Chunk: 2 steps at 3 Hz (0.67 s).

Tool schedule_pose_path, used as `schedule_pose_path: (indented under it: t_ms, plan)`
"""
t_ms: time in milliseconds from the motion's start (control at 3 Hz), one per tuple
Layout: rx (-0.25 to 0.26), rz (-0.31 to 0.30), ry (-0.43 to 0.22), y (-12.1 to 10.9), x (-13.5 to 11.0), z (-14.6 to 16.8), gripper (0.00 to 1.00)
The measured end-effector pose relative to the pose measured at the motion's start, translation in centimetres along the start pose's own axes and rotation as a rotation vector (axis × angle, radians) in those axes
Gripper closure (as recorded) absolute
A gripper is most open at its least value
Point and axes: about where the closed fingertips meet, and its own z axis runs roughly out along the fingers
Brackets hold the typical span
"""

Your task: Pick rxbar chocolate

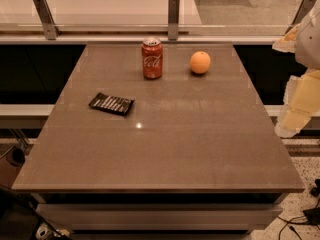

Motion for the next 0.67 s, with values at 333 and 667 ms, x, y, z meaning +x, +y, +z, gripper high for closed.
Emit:
schedule_pose_path:
  t_ms: [333,667]
  plan:
    - [0.0,0.0,0.0,0.0,0.0,0.0,0.0]
    - [0.008,0.002,-0.024,-0.12,-0.1,-0.11,0.0]
